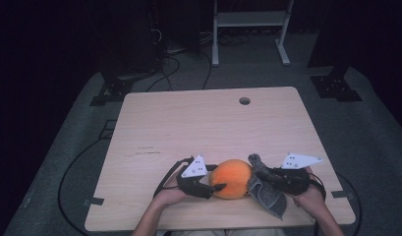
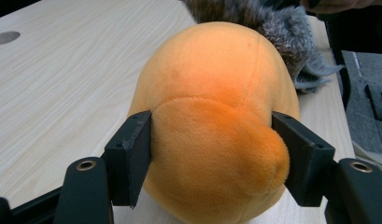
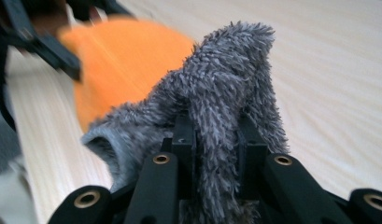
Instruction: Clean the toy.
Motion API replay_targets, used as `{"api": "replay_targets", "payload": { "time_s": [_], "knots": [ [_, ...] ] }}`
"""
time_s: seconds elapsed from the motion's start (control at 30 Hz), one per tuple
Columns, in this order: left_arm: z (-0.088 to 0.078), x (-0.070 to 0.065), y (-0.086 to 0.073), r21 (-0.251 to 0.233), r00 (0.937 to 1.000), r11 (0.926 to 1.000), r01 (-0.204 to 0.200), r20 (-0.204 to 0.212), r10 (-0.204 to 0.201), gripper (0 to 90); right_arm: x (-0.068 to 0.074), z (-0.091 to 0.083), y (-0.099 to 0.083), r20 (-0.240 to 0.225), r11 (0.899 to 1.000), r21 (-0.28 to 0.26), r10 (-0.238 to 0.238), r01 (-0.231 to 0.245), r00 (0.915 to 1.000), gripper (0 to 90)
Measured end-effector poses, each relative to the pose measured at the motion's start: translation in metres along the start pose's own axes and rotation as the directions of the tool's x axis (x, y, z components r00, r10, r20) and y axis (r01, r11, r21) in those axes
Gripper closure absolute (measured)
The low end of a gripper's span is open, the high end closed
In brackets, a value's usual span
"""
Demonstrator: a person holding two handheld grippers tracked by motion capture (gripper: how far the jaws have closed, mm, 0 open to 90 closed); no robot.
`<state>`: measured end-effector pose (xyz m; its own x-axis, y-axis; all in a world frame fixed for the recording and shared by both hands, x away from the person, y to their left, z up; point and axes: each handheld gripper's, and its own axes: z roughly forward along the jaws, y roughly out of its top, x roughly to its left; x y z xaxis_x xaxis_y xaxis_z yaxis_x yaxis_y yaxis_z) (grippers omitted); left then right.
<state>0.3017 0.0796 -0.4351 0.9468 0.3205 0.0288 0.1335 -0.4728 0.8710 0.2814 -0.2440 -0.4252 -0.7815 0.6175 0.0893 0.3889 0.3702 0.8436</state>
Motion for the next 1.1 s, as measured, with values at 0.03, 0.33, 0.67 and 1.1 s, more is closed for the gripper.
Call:
{"api": "replay_targets", "payload": {
  "time_s": [0.03,0.33,0.67,1.1],
  "knots": [
    [0.0,0.0,0.0,-0.002,1.0,1.0,0.007,0.002,-0.007,33.4,-0.002,0.005,-0.005,0.013,0.999,0.04,-0.001,0.0,0.9999,73.2],
    [0.002,-0.001,0.001,0.001,1.0,1.0,-0.003,0.003,0.003,33.5,0.001,-0.003,0.01,-0.041,0.998,-0.065,0.024,-0.026,0.9989,72.9],
    [0.01,0.001,0.015,-0.014,0.988,0.9883,0.152,0.032,-0.151,9.7,0.003,0.007,0.002,-0.014,1.0,-0.002,0.004,-0.004,0.9999,72.4],
    [0.013,-0.01,0.014,-0.123,0.9834,0.9852,-0.119,-0.151,0.1,32.6,0.015,-0.001,0.016,0.088,0.996,-0.074,-0.037,0.044,0.9955,73.5]
  ]
}}
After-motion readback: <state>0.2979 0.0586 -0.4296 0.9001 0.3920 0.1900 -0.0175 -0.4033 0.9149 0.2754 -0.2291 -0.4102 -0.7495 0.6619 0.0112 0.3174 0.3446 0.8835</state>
